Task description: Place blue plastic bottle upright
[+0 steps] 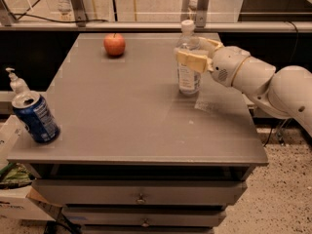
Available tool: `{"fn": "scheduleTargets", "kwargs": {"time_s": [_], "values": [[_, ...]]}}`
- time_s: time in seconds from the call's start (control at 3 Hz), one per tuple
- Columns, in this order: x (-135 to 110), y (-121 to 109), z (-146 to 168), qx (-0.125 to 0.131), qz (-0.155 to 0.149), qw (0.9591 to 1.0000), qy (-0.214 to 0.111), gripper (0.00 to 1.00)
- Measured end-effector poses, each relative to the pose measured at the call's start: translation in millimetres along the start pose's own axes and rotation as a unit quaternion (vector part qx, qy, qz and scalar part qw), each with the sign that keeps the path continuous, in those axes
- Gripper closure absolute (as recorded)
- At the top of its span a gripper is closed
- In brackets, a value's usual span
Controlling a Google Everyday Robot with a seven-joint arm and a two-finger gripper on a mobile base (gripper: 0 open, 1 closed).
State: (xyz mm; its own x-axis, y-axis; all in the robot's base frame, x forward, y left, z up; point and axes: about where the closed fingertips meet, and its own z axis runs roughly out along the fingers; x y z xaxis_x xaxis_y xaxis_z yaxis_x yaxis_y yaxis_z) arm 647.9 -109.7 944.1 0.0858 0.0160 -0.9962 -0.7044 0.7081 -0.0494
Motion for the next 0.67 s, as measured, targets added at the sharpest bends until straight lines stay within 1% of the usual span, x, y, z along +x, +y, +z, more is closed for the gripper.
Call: {"fn": "scheduleTargets", "kwargs": {"time_s": [0.33,0.67], "values": [[6.3,-7.1,-3.6,0.014,0.014,0.9998,0.005,0.60],[7.3,-8.8,-4.5,0.017,0.017,0.9997,0.007,0.38]]}}
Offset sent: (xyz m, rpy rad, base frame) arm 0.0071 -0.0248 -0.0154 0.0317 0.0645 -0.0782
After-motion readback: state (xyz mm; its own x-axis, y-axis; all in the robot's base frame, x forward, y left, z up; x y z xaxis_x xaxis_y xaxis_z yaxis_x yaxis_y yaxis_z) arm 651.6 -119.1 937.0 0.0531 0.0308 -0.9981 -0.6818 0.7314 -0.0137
